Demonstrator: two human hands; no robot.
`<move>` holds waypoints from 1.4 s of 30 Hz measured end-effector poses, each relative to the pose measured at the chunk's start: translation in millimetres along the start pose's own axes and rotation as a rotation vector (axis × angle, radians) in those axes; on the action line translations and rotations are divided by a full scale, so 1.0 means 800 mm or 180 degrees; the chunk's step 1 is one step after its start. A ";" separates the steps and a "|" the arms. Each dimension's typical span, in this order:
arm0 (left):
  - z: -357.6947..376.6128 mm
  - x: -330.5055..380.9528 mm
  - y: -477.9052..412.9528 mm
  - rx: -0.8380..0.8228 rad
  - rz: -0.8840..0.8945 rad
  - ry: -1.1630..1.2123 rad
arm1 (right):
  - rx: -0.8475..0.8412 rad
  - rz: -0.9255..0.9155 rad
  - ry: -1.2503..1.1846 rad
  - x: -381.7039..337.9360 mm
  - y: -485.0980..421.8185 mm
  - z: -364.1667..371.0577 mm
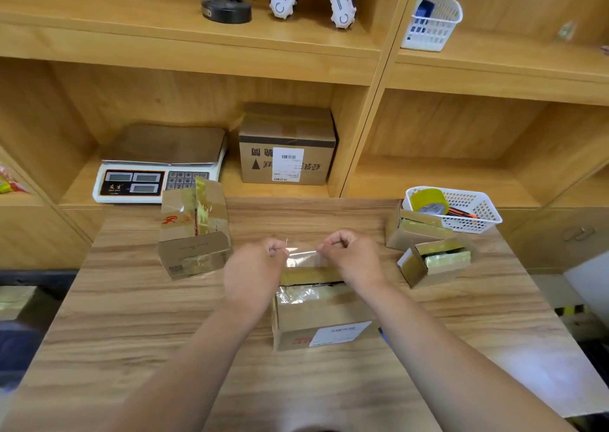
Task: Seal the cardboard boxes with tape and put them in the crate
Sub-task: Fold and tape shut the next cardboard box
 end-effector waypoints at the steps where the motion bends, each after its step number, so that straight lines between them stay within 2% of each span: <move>1: 0.005 0.002 -0.003 -0.0039 0.0012 -0.0107 | 0.0015 0.0023 0.0124 0.003 -0.003 -0.001; 6: 0.032 -0.003 -0.012 -0.0122 0.0033 -0.0612 | -0.0046 -0.0016 0.0631 0.020 -0.016 0.005; 9: 0.037 -0.018 -0.012 0.0039 -0.0093 -0.0709 | -0.0129 -0.0144 0.0830 0.028 -0.021 0.016; 19: 0.041 -0.016 -0.007 0.0532 -0.0015 -0.1436 | 0.0143 -0.0745 0.1356 0.026 -0.025 0.019; 25: 0.042 -0.027 -0.012 0.0567 -0.0223 -0.1179 | 0.0135 -0.0816 0.1381 0.030 -0.026 0.022; 33: 0.046 -0.017 -0.014 0.0536 -0.0167 -0.1701 | 0.0220 -0.0886 0.1693 0.028 -0.028 0.026; 42: 0.047 -0.016 -0.016 0.0549 -0.0149 -0.1889 | 0.0281 -0.0919 0.2137 0.019 -0.026 0.029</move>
Point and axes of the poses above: each hand's wrist, its own y-axis away from the middle knuckle, its own z-axis out of the palm, x = y × z, the point moved 10 cm from there along -y, towards the middle knuckle, and after that the axes turned 3 degrees about -x, right-handed, at the moved point
